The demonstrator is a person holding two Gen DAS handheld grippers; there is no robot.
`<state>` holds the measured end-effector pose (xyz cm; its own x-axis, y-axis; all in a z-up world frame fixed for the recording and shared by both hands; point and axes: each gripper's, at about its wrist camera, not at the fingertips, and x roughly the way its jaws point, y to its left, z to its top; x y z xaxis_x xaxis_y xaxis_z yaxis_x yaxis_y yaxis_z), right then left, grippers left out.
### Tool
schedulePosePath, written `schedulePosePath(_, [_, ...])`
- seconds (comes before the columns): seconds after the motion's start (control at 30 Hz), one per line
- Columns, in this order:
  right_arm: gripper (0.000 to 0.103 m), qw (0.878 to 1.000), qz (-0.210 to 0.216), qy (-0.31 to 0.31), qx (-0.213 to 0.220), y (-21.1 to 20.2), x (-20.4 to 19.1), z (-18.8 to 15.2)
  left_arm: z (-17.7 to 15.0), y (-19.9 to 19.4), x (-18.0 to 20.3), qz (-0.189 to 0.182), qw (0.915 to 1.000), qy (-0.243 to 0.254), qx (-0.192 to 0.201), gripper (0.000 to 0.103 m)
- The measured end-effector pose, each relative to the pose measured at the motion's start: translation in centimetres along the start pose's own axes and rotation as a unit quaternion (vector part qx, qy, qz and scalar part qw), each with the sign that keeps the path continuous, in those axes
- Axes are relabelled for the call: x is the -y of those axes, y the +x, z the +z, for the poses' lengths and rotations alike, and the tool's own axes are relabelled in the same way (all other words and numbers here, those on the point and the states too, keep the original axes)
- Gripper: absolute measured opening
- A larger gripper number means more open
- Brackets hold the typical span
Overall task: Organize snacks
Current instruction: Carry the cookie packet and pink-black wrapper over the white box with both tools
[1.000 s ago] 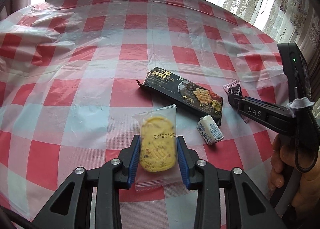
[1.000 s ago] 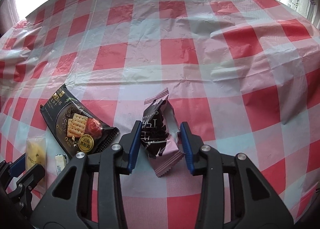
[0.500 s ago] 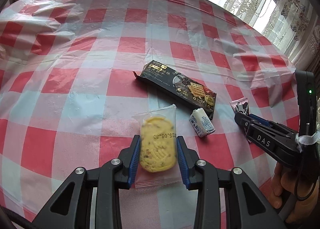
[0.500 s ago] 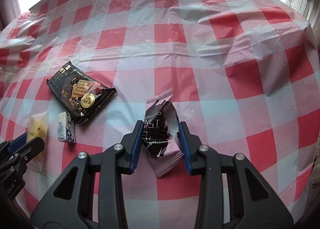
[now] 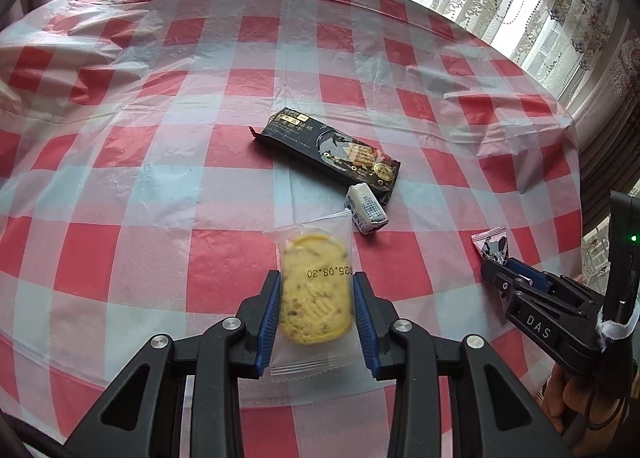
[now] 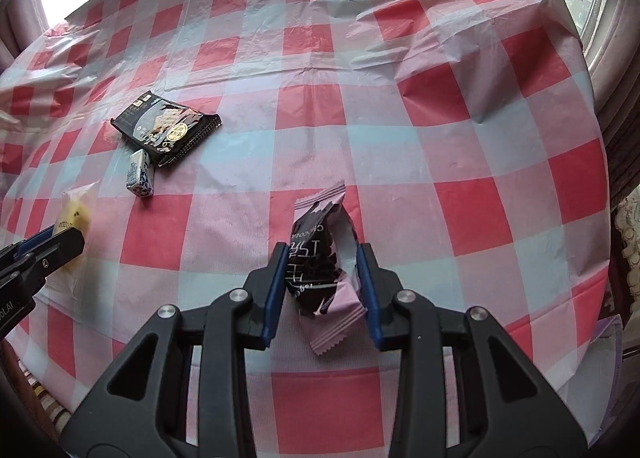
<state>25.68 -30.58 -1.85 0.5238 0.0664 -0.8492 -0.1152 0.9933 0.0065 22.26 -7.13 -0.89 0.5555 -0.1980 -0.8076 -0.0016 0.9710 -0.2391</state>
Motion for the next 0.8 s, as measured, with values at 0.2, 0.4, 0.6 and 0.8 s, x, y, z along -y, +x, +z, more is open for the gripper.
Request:
schedulePosePath(0.2, [0.038,1.000,0.002,0.011,0.009,-2.1,2.0,-1.3,-0.8,-1.1,2.6,-0.008,0.9997,0.022,-0.001,0.036])
schedulePosePath(0.4, [0.038,0.999,0.006,0.031,0.019,-4.1,4.7,-3.0,-1.5,-1.8,5.7,-0.032,0.9985,0.044,-0.009,0.036])
schedulePosePath(0.6, [0.038,0.998,-0.006,0.057,0.022,-5.7,8.5,-5.3,-2.7,-2.1,10.2,-0.065,0.9940,0.085,-0.022,0.036])
schedulePosePath(0.8, [0.038,0.995,-0.035,0.091,0.013,-6.9,13.2,-8.3,-4.1,-2.3,15.4,-0.104,0.9849,0.133,-0.039,0.036])
